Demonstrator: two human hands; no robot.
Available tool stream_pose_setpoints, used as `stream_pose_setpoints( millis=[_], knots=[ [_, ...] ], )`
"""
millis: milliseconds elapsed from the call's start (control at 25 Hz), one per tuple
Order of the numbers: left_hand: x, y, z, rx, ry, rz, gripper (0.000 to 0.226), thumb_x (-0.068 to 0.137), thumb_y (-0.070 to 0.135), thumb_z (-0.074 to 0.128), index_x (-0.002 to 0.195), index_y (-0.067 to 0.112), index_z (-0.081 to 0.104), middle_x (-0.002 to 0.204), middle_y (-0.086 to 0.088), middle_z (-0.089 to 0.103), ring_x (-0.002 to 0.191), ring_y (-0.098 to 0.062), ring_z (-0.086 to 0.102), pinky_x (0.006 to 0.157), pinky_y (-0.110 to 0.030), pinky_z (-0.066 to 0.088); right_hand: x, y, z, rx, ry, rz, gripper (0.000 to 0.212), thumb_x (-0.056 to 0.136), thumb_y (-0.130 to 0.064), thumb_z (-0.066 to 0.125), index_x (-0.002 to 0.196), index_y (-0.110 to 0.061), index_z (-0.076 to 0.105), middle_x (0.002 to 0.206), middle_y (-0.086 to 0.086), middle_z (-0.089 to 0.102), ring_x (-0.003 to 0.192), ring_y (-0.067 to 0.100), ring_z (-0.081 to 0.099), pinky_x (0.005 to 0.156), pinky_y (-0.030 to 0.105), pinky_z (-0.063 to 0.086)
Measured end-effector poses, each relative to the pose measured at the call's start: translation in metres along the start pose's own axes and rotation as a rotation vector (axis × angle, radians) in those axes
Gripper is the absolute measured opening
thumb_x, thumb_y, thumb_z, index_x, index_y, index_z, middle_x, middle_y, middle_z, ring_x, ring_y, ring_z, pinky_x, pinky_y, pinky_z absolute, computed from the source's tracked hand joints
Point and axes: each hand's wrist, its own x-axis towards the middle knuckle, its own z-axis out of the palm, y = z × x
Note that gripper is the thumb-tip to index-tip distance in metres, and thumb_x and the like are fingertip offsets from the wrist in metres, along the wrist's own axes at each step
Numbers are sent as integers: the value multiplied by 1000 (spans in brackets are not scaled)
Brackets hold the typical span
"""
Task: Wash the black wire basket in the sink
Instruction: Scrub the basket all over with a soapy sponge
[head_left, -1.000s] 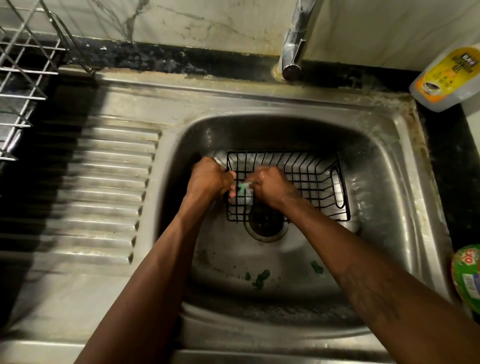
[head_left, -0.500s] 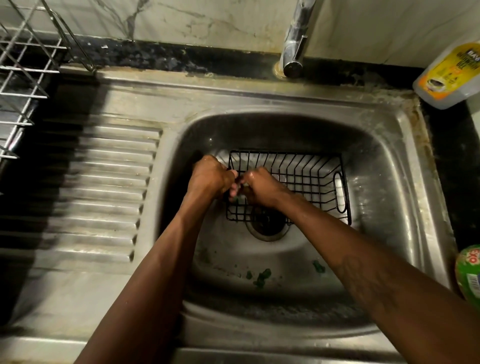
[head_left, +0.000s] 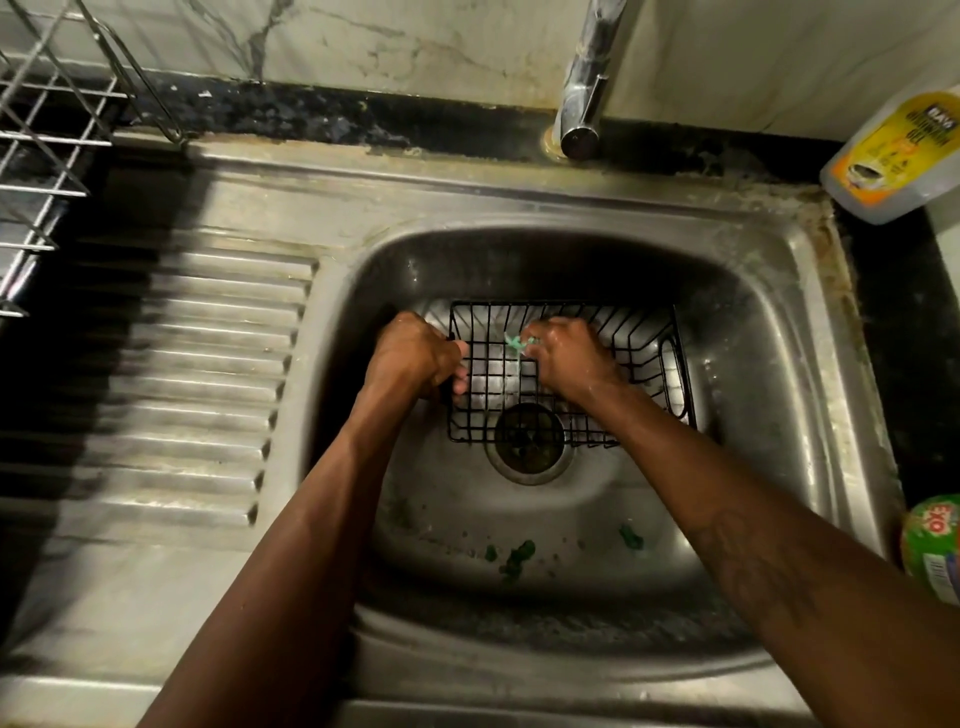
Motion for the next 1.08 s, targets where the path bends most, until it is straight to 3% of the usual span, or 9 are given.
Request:
stream_pose_setpoints(
  millis=[80,200,280,480,560,720,840,960,1080],
  knots=[
    [0,1,1,-19,0,-11,29,99,16,62,75,0,63,72,-18,68,65,-31,68,74,-52,62,-1,-5,-2,-73,-61,-20,20,95,-6,61,112,-11,72,110,7,68,102,22,65,88,30,52],
    [-2,2,-1,-4,10,-2,29,98,17,64,75,0,65,73,-19,70,67,-35,71,74,-53,62,-27,-10,-2,7,-457,-91,32,87,-4,72,114,-22,73,119,-1,67,110,13,63,95,30,55],
    [-3,0,-1,12,7,13,27,97,17,65,77,-1,68,76,-21,72,69,-36,73,74,-51,62,-36,-3,-5,69,-566,-102,34,85,-1,71,112,-22,74,120,-2,68,109,11,64,93,27,55],
    [2,-2,0,-16,-25,-8,35,99,17,62,68,2,63,67,-18,66,63,-32,68,77,-58,60,0,5,-2,71,-48,61,17,92,-5,63,103,-17,71,96,1,64,84,17,63,80,39,58],
    [2,-1,0,-24,-11,-25,32,99,17,63,71,0,64,62,-16,66,57,-30,67,71,-54,62,-3,2,2,12,-128,26,19,93,-9,64,107,-19,71,105,0,65,97,18,63,84,32,55],
    [-4,2,-3,-29,4,-23,29,99,12,63,73,-2,62,60,-15,61,36,-22,58,39,-32,56,-39,0,-12,52,-630,-81,34,88,-3,70,113,-25,73,105,-16,60,96,3,59,81,14,48],
    [-9,5,-3,7,-30,-43,29,101,15,60,77,-2,62,60,-14,60,34,-20,57,32,-24,48,-22,19,-15,10,-329,-5,20,93,-8,66,107,-19,73,106,-1,69,96,13,62,94,29,49],
    [-8,7,-2,-22,-36,-74,31,102,16,57,77,-1,59,65,-14,60,49,-24,59,31,-27,49,2,22,-3,-91,-81,48,21,92,-4,63,108,-14,71,107,9,68,98,26,64,84,26,46],
    [-7,5,-1,-24,32,-38,27,101,13,60,79,-3,62,67,-15,64,55,-27,64,46,-38,60,-18,11,-6,9,-290,73,18,91,-11,71,105,-21,74,100,-5,65,91,10,63,76,22,49]
  ],
)
